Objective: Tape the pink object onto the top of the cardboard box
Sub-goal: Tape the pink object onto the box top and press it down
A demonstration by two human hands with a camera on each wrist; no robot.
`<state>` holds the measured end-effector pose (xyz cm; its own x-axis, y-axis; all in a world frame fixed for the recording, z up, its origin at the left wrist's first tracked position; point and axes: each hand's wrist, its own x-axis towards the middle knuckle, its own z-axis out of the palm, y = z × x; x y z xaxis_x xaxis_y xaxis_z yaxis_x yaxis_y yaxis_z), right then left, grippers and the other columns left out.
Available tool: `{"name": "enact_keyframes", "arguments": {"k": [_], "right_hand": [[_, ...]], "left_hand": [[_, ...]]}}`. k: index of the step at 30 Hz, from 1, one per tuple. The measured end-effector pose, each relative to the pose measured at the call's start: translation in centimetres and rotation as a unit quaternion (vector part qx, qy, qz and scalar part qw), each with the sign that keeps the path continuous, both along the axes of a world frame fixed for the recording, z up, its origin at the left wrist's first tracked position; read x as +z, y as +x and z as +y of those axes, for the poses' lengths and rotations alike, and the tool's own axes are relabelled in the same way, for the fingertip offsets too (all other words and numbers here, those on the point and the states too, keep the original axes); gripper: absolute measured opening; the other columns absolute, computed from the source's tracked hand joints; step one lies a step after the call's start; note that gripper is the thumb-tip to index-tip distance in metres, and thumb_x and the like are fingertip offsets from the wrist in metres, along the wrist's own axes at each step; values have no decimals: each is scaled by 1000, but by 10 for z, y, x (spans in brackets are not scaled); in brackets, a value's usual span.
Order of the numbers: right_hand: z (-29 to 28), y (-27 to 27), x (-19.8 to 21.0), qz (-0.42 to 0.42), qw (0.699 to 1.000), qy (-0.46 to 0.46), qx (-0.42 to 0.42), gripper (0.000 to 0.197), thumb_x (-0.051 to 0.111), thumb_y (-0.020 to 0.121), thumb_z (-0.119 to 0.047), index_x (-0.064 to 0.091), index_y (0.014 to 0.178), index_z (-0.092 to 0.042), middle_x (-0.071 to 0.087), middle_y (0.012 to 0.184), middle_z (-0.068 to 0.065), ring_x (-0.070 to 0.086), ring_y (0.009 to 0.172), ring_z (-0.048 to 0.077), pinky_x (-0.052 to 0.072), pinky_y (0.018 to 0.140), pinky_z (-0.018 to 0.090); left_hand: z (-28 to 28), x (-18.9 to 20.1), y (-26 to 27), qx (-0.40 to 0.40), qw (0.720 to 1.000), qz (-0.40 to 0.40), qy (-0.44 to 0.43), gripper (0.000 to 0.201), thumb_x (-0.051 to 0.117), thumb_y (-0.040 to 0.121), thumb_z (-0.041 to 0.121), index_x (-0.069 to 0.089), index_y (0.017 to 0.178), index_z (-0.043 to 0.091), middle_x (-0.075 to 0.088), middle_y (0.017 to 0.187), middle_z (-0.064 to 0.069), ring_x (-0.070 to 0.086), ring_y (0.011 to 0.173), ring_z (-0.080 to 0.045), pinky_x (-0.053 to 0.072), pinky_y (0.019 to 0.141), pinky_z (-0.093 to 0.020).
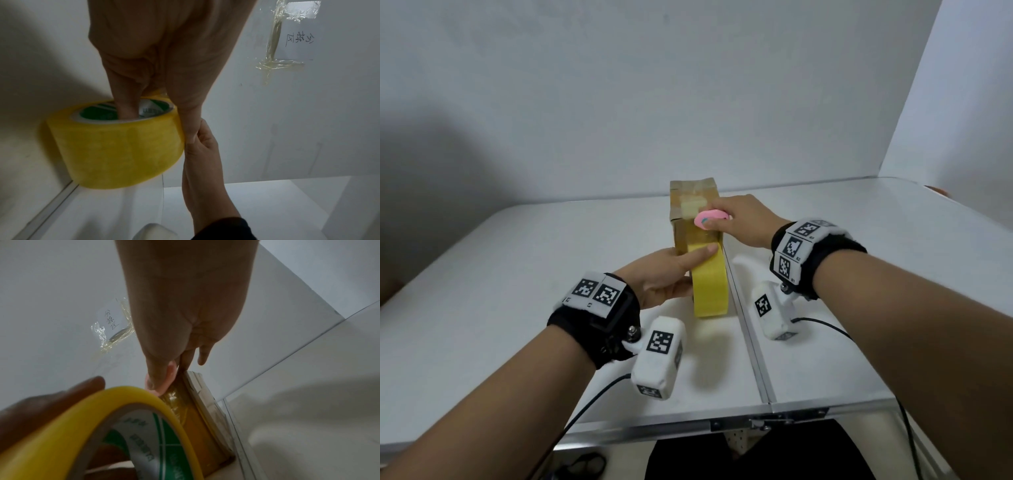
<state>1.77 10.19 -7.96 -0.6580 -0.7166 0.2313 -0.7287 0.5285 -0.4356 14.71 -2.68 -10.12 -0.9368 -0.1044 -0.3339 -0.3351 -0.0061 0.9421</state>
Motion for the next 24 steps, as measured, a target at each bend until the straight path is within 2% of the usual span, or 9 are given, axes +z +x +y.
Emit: {"name": "enact_keyframes", "arguments": {"k": [3, 5, 8, 10, 13, 15, 17, 21, 24], "right_hand": [[0, 1, 1, 7, 1000, 2, 1, 25, 56, 92, -38, 64, 103, -16, 60, 88, -1, 51, 82, 17, 32, 60, 19], [-1, 2, 3, 7, 1000, 5, 4, 14, 57, 92, -37, 59, 91, -23, 58, 86, -2, 50, 81, 17, 30, 58, 18], [-1, 3, 7, 3, 1000, 16, 6, 19, 58, 92, -36, 65, 99, -20, 62, 93, 3, 51, 86, 18, 33, 61, 24], [-2, 4, 11, 7, 999, 37, 9, 31, 58, 92, -35, 66, 115, -16, 67, 107, 6, 55, 94, 20, 37, 74, 28], [-5, 5, 17, 16, 997, 71, 17, 33, 58, 92, -32, 67, 118, -13, 67, 110, 9, 59, 104, 25, 41, 83, 33], [-7, 6, 20, 25, 995, 91, 21, 32, 58, 91, -32, 68, 111, -9, 65, 99, 9, 58, 98, 25, 40, 78, 33], [-8, 6, 21, 32, 993, 110, 28, 30, 59, 91, -32, 68, 102, -6, 58, 89, 4, 55, 88, 23, 37, 73, 31], [-11, 7, 21, 54, 987, 145, 32, 22, 60, 90, -30, 59, 83, -9, 52, 82, 1, 50, 79, 21, 31, 56, 24], [-12, 7, 22, 60, 988, 141, 31, 26, 60, 90, -29, 64, 88, -3, 54, 82, 5, 50, 78, 21, 28, 55, 22]], "left_hand": [[-1, -2, 0, 32, 999, 19, 16, 60, 70, 86, 30, 35, 134, 19, 73, 104, -5, 73, 76, -17, 61, 71, -31], [-2, -3, 0, 30, 999, 32, 16, 62, 71, 85, 27, 31, 133, 24, 72, 94, -2, 71, 65, -14, 60, 63, -29], [-3, -4, 0, -2, 999, 37, 15, 51, 67, 88, 27, 42, 132, 23, 72, 87, 5, 71, 68, -10, 58, 64, -26], [-5, -4, 1, -25, 999, 33, 28, 43, 64, 90, 27, 50, 130, 23, 74, 86, 8, 72, 72, -8, 58, 66, -24], [-11, -4, 2, -43, 998, 31, 44, 45, 66, 88, 23, 54, 131, 21, 75, 98, 5, 72, 84, -9, 58, 77, -24], [-14, -4, 2, -52, 997, 34, 36, 53, 71, 81, 25, 56, 132, 19, 73, 108, 2, 71, 94, -11, 55, 89, -28], [-15, -3, 2, -54, 998, 31, 26, 55, 72, 78, 25, 56, 131, 17, 73, 110, 0, 70, 96, -12, 53, 95, -30], [-14, 1, -1, -65, 997, 28, 8, 38, 66, 88, 19, 60, 126, 13, 75, 103, 1, 72, 90, -10, 57, 87, -27], [-16, 3, 0, -68, 997, 25, 5, 33, 65, 89, 18, 63, 122, 15, 76, 101, 2, 73, 88, -9, 58, 80, -24]]}}
